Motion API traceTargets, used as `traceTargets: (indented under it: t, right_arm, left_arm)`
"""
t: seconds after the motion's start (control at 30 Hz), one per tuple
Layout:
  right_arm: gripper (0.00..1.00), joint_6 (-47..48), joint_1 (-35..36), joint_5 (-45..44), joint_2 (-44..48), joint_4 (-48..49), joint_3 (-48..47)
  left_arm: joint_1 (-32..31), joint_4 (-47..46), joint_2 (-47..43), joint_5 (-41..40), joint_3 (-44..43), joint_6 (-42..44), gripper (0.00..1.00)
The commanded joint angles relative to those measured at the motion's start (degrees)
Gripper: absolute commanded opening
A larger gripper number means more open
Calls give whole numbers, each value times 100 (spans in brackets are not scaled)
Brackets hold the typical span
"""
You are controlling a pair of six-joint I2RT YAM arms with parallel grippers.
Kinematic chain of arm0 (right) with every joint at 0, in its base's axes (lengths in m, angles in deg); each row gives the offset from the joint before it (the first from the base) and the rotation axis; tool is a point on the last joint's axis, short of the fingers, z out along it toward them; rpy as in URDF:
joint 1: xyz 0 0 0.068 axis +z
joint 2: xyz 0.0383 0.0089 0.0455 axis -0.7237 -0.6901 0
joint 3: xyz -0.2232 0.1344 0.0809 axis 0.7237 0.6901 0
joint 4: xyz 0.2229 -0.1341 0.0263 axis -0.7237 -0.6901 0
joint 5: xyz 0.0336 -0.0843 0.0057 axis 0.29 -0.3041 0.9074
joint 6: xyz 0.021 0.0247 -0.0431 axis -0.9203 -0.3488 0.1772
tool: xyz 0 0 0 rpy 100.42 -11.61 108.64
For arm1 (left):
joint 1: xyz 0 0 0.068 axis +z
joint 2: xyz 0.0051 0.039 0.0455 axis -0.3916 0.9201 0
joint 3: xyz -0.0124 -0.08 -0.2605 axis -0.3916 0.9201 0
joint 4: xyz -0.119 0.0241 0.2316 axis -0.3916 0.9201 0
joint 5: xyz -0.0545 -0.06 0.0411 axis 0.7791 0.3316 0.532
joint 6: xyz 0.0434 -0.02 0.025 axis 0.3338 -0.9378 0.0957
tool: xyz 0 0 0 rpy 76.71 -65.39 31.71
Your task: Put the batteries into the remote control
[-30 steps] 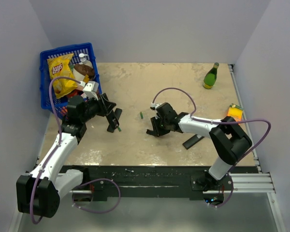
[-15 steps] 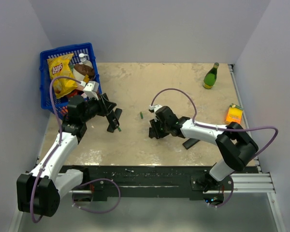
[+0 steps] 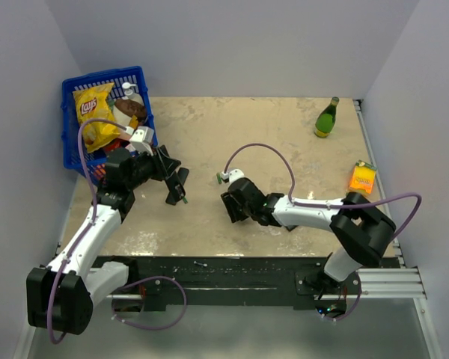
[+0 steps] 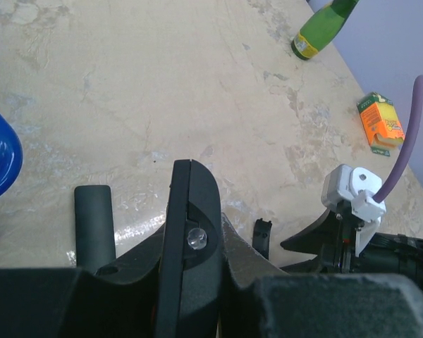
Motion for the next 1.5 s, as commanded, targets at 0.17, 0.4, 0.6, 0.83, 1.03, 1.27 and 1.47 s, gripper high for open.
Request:
traceTargets:
  t: [0.17, 0.4, 0.6, 0.83, 1.03, 1.27, 1.47]
  right_arm:
    - [52, -406, 38, -581, -245, 287, -153]
    - [65, -556, 310, -1132, -201, -73, -609]
    - [72, -960, 354, -1845, -490, -565, -874]
    - [69, -1083, 354, -1881, -693, -706, -909]
    - [67, -1180, 354, -1793, -588, -627, -690]
    - [66, -1224, 354, -1907, -447, -671, -523]
    - [65, -1277, 354, -1943, -324, -662, -426]
  left_arm:
    - [56, -353, 28, 160, -21, -66, 0]
    - [56, -353, 36, 160, -30, -66, 0]
    - [56, -344, 28, 151, -21, -57, 0]
    - [56, -336, 10, 142, -30, -49, 0]
    - [56, -336, 27, 160, -21, -40, 0]
    - [56, -336, 36, 160, -21, -31, 0]
    - [56, -335, 71, 160, -21, -31, 0]
